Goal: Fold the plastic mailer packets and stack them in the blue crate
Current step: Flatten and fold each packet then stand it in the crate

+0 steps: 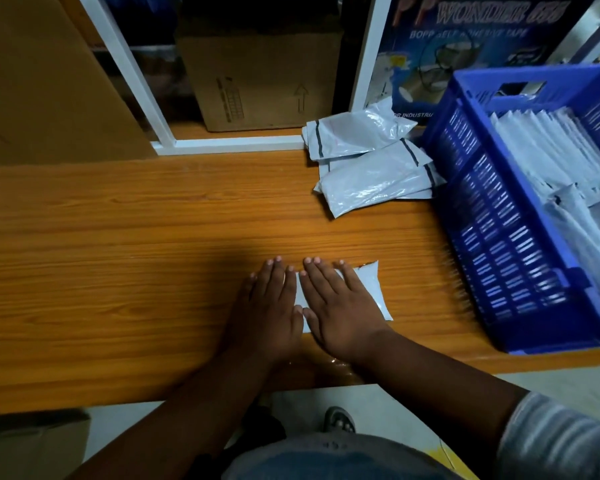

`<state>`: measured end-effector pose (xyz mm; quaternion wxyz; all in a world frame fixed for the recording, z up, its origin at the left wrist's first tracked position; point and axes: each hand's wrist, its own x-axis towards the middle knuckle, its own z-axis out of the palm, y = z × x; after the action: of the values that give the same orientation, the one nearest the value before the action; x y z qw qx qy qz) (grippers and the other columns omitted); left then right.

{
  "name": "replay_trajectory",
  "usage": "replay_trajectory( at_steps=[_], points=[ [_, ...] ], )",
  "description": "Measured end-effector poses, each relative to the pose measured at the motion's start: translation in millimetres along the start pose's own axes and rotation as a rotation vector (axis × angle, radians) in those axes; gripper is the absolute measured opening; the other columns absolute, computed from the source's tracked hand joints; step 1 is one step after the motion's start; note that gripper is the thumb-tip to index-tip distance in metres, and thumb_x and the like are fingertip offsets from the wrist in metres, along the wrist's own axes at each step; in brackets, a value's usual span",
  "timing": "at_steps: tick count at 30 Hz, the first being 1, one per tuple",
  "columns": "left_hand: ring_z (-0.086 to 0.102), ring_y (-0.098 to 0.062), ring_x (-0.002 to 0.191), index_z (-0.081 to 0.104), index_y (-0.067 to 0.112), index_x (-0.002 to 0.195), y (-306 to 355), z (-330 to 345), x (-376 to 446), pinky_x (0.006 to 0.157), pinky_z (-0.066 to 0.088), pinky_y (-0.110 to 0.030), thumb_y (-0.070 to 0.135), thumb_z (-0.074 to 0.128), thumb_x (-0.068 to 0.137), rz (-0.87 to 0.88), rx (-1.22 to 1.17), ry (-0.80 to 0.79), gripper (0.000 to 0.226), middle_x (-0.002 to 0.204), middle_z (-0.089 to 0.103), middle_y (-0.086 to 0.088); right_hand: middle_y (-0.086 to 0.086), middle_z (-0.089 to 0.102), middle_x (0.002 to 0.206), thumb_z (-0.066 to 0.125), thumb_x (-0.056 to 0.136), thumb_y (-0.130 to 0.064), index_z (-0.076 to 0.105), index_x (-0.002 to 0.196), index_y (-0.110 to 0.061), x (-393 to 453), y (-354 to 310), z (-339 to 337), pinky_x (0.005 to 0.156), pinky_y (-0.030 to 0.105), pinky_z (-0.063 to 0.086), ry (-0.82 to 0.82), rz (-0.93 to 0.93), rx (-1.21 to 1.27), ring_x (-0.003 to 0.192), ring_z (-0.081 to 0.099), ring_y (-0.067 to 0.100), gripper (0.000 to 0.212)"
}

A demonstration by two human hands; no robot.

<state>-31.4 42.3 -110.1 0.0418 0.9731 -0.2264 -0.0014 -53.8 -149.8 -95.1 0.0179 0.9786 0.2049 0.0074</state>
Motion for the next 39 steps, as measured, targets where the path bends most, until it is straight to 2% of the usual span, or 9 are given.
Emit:
replay_trajectory(
  at_steps=[10,14,17,19,22,25,28,33,39],
  points=[
    [0.025,-0.034,0.162,0.041,0.012,0.164,1.9,-3.1,-0.2,0.127,0.026,-0.058,0.042,0.04,0.099,-0.008,-0.014,0.005,0.072,0.174,0.028,-0.015,0.012,0.023,0.176,0.032,0.111,-0.05,0.034,0.167,-0.013,6.7,10.1,6.4,0.13,0.06,0.013,0.049,0.002,0.204,0.165,0.015,0.028,0.066],
    [0.031,-0.038,0.159,0.046,0.007,0.16,5.1,-8.9,4.8,0.124,0.033,-0.062,0.043,0.036,0.1,-0.028,0.023,-0.061,0.071,0.171,0.033,-0.019,0.003,0.037,0.171,0.045,0.106,-0.036,0.048,0.16,-0.018,9.3,31.8,-0.3,0.132,0.055,0.011,0.036,0.038,0.689,0.161,0.025,0.016,0.057],
    [0.032,-0.04,0.158,0.054,0.008,0.153,20.2,-18.3,10.8,0.121,0.035,-0.064,0.046,0.036,0.102,-0.009,-0.003,-0.066,0.066,0.169,0.036,-0.02,0.002,0.041,0.169,0.049,0.102,-0.025,0.049,0.159,-0.015,7.4,38.0,-11.1,0.133,0.052,0.011,0.044,0.069,0.856,0.159,0.028,0.013,0.058],
    [0.022,-0.037,0.162,0.046,0.02,0.159,30.6,-19.8,9.5,0.122,0.027,-0.067,0.05,0.033,0.103,0.004,0.022,-0.085,0.065,0.175,0.026,-0.014,0.008,0.039,0.169,0.049,0.102,-0.024,0.047,0.16,-0.014,5.8,40.0,-15.0,0.131,0.058,0.015,0.052,0.002,0.665,0.159,0.029,0.024,0.059],
    [0.006,-0.035,0.165,0.025,0.033,0.169,33.9,-16.4,7.2,0.125,0.015,-0.07,0.062,0.026,0.104,-0.018,0.053,-0.097,0.07,0.179,0.01,-0.009,0.013,0.029,0.173,0.037,0.109,-0.043,0.037,0.164,-0.012,-10.7,45.2,-13.1,0.13,0.061,0.012,0.034,-0.064,0.147,0.163,0.02,0.032,0.063],
    [-0.001,-0.037,0.166,0.01,0.037,0.171,34.1,-14.1,4.9,0.124,0.009,-0.074,0.067,0.021,0.103,-0.014,0.103,-0.108,0.075,0.18,0.001,-0.009,0.012,0.009,0.178,0.018,0.113,-0.058,0.018,0.171,-0.014,-30.9,46.7,-2.7,0.132,0.054,0.007,0.008,-0.002,0.078,0.166,0.0,0.03,0.072],
    [-0.001,-0.037,0.166,0.012,0.037,0.171,34.1,-10.5,4.8,0.122,0.009,-0.076,0.066,0.018,0.101,-0.026,0.079,-0.09,0.076,0.18,0.0,-0.01,0.012,0.003,0.179,0.016,0.113,-0.059,0.016,0.171,-0.014,-28.5,45.0,0.2,0.133,0.053,0.009,-0.023,0.018,0.09,0.166,-0.006,0.03,0.073],
    [0.001,-0.036,0.166,0.015,0.037,0.171,31.7,-0.6,6.2,0.123,0.008,-0.076,0.066,0.023,0.103,-0.026,0.059,-0.054,0.074,0.18,0.002,-0.009,0.005,0.012,0.179,0.034,0.113,-0.053,0.028,0.169,-0.021,-24.7,56.4,3.1,0.13,0.049,0.007,-0.023,0.022,0.321,0.165,0.003,0.029,0.065],
    [0.005,-0.036,0.165,0.015,0.034,0.171,32.9,-7.7,9.1,0.123,0.009,-0.075,0.066,0.02,0.104,-0.022,0.087,-0.11,0.074,0.179,0.008,-0.01,-0.006,0.026,0.175,0.04,0.11,-0.052,0.039,0.165,-0.027,-20.9,82.3,-12.8,0.134,0.045,0.005,-0.081,0.185,0.912,0.163,0.012,0.009,0.061]
  ],
)
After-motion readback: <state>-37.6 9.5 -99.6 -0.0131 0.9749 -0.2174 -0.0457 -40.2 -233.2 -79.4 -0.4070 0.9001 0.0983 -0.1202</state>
